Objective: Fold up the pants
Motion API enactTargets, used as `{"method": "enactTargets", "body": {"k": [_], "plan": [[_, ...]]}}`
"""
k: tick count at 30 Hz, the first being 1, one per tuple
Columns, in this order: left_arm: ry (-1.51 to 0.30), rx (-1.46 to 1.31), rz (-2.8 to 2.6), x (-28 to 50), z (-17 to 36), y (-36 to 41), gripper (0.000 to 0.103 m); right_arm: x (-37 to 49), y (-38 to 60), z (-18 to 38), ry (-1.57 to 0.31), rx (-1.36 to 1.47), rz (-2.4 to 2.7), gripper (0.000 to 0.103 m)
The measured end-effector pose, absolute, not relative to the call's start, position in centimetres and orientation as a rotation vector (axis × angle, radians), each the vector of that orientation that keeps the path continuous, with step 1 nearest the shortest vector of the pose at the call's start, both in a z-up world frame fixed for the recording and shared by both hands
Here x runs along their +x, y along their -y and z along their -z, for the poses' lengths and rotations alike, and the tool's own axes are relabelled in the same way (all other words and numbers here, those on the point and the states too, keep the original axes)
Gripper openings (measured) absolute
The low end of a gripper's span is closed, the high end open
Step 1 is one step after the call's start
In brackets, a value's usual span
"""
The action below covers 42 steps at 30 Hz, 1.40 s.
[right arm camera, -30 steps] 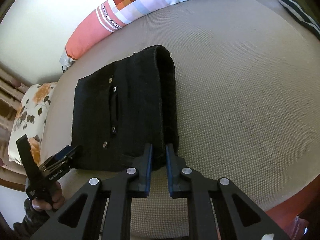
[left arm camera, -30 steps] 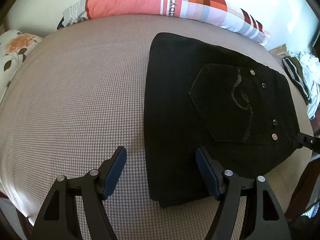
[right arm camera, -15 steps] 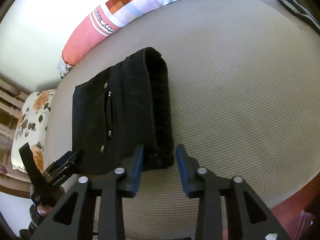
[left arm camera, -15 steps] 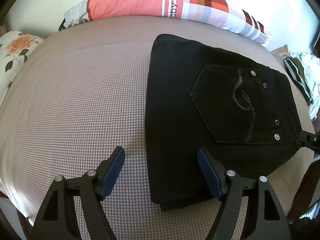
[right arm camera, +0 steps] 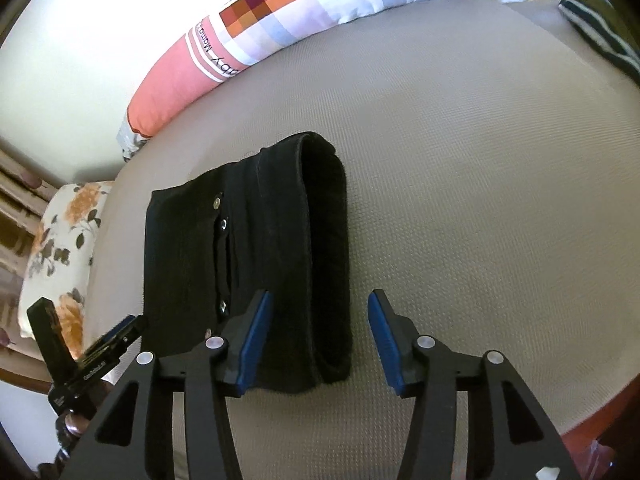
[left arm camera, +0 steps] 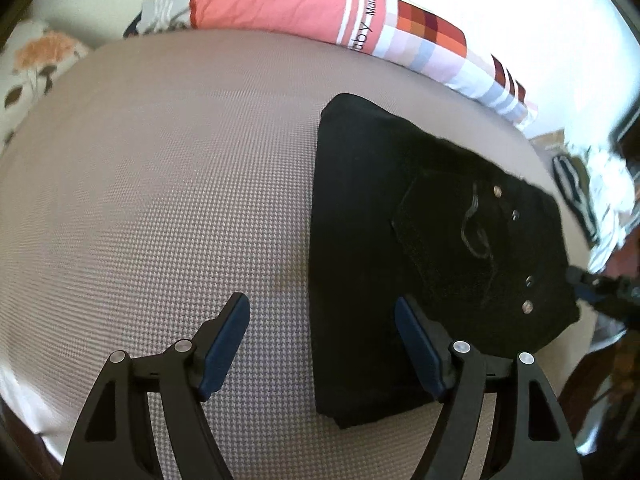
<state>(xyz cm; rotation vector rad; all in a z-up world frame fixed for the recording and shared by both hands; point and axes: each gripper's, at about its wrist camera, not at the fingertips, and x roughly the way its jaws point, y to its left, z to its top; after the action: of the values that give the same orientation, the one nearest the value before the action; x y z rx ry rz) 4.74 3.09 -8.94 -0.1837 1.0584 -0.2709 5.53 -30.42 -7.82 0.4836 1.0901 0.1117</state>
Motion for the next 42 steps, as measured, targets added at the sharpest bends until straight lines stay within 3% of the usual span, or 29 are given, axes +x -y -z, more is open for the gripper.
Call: {"method": "enactTargets", "body": {"k": [23, 32, 38, 42], "plan": [[-1.238, -0.470, 0.561, 10.6, 10.8, -4.3, 0.074, 8.8, 33.2, 14.1, -1.175, 0.805, -0.481, 0.047], [-1.233, -0.466, 0.600, 12.1, 11.4, -3.6, 0.052, 9.9, 32.7, 14.6, -1.190, 0.804, -0.541, 0.034], [-1.225, -0.513, 0.617, 13.1, 11.9, -3.9, 0.046, 10.6, 32.3, 15.1, -1.173, 0.837, -0.557, 0.032], [-1.204, -0.486, 0.590, 13.3, 11.8, -3.7, 0.035, 10.3, 31.9, 14.5, -1.148, 0.811, -0.511, 0.031]]}}
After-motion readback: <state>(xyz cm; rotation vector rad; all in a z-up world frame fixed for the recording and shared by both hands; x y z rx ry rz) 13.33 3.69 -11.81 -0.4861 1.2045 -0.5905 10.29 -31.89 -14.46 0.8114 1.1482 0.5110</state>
